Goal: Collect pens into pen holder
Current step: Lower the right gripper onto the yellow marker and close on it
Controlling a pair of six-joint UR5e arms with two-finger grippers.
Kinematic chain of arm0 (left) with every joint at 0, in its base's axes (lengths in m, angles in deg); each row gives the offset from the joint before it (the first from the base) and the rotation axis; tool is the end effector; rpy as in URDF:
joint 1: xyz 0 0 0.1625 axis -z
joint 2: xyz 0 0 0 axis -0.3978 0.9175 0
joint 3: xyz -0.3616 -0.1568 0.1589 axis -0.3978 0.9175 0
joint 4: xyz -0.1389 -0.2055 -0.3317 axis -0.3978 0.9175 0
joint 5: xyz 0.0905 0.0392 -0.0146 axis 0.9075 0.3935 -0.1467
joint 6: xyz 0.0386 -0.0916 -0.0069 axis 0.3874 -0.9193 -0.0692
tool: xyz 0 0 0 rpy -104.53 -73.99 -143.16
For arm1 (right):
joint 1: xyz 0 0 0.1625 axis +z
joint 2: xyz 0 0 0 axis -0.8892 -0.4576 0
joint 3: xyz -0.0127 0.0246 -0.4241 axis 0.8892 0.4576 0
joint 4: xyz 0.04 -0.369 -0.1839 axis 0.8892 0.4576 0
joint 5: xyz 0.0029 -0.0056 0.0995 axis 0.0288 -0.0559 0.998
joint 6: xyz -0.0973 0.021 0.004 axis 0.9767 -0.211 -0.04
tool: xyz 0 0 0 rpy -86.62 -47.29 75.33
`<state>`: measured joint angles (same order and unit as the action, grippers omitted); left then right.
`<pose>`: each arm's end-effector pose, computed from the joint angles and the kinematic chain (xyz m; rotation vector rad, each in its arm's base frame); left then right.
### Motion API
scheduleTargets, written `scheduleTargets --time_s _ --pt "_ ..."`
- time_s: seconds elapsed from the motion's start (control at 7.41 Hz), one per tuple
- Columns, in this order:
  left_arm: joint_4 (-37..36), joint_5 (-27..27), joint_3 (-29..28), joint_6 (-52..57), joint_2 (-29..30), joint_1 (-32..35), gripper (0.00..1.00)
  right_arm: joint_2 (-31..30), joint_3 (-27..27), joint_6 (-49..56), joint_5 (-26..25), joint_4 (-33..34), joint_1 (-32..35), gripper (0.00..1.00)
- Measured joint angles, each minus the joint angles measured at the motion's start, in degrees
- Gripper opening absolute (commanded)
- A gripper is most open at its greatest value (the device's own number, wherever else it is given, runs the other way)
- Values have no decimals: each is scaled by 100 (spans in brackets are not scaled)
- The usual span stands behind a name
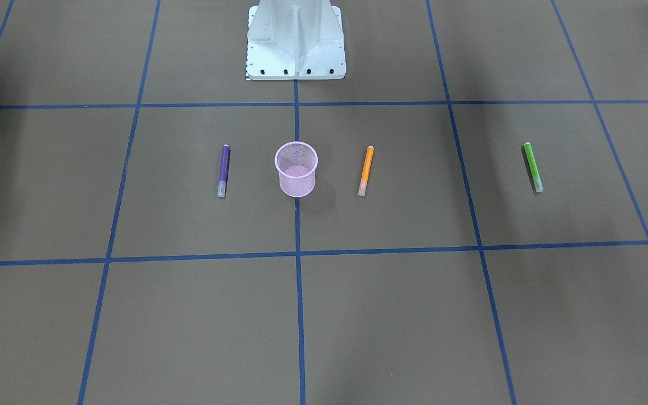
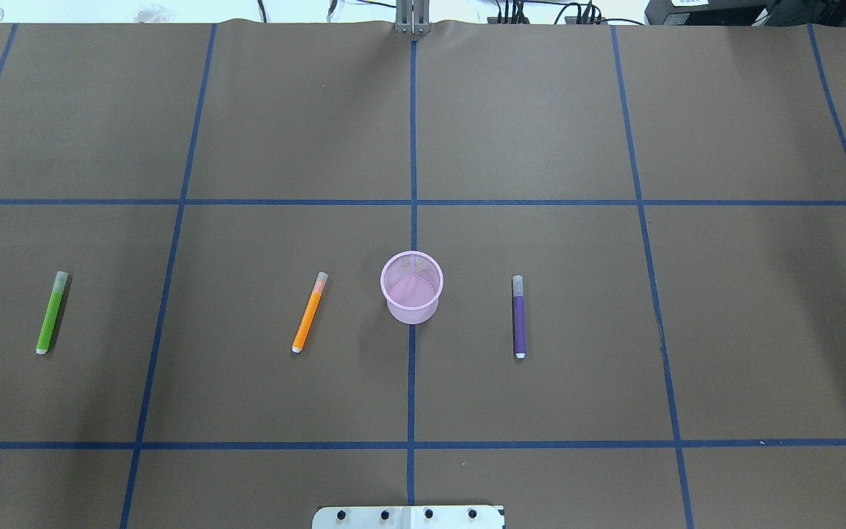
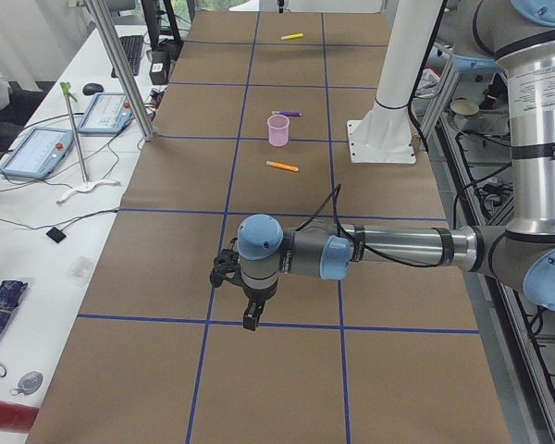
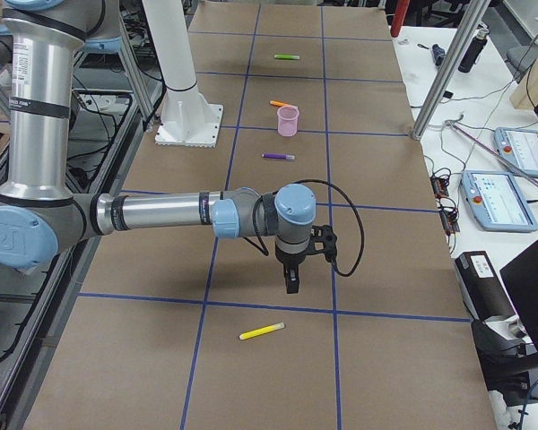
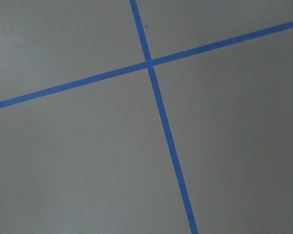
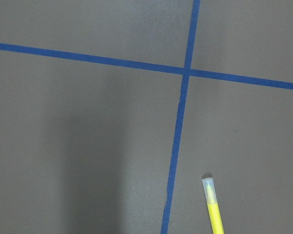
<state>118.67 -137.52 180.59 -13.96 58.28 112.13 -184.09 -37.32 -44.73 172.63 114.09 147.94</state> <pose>-0.0550 -0.4281 0.6353 0.1569 0.7506 0.2276 0.0280 -0.4429 0.6103 0.0591 -0.7563 -0.1137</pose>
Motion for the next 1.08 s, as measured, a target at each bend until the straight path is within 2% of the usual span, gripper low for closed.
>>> scheduleTargets --time_s 0.81,1.08 --pt "204 7 6 -13 -13 0 100 61 -57 27 38 -28 0 100" --pt "241 34 79 -37 225 7 100 228 -48 -5 21 -434 0 100"
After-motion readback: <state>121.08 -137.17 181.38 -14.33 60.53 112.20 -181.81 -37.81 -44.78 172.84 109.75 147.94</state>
